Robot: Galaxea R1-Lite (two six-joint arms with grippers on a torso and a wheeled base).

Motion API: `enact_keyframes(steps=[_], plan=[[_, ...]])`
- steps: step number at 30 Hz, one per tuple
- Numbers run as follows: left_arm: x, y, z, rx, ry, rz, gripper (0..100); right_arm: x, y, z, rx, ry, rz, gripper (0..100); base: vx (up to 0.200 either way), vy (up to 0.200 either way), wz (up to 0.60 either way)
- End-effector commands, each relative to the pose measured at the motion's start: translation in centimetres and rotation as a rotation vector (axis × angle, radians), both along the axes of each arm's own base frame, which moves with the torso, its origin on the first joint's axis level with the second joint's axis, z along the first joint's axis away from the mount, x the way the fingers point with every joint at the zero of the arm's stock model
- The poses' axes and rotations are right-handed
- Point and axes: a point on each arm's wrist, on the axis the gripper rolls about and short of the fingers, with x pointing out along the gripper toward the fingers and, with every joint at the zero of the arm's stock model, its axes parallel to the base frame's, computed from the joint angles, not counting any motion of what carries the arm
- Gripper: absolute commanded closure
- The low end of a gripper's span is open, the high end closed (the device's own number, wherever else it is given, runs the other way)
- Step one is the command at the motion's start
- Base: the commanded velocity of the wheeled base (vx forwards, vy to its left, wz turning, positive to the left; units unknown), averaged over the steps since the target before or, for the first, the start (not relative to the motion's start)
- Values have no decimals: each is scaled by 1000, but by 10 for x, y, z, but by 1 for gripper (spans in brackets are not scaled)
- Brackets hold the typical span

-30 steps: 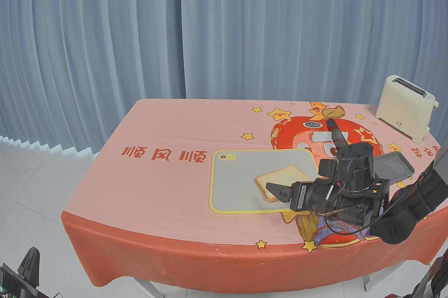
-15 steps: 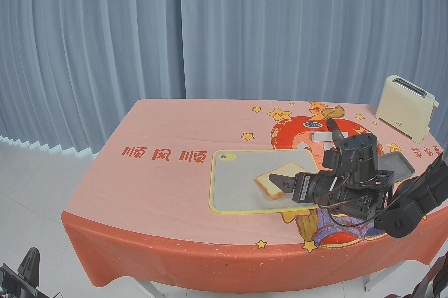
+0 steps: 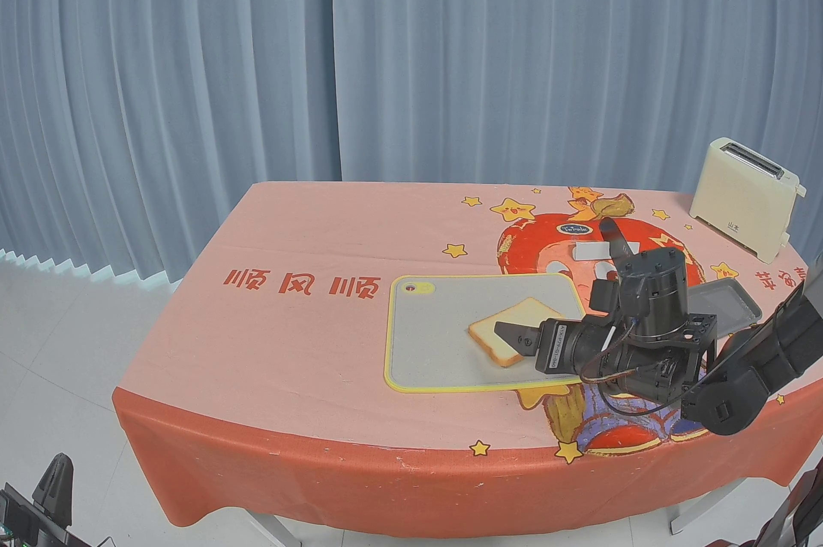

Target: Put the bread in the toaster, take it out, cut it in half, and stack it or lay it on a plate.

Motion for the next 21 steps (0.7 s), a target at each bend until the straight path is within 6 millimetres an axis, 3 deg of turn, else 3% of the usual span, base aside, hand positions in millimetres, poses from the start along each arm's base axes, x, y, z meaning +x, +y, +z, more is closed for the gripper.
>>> enact_keyframes(steps=[1, 6, 11, 21], plan=[[1, 0, -5, 0, 15, 1, 100, 0, 1, -5, -11, 14, 1, 0, 0, 0, 0], [1, 0, -5, 0, 15, 1, 100, -5, -1, -1, -11, 9, 10, 0, 0, 0, 0], [1, 0, -5, 0, 15, 1, 100, 9, 1, -4, 2, -3, -16, 0, 0, 0, 0], [1, 0, -5, 2, 15, 1, 100, -3, -1, -1, -9, 1, -1, 0, 0, 0, 0]])
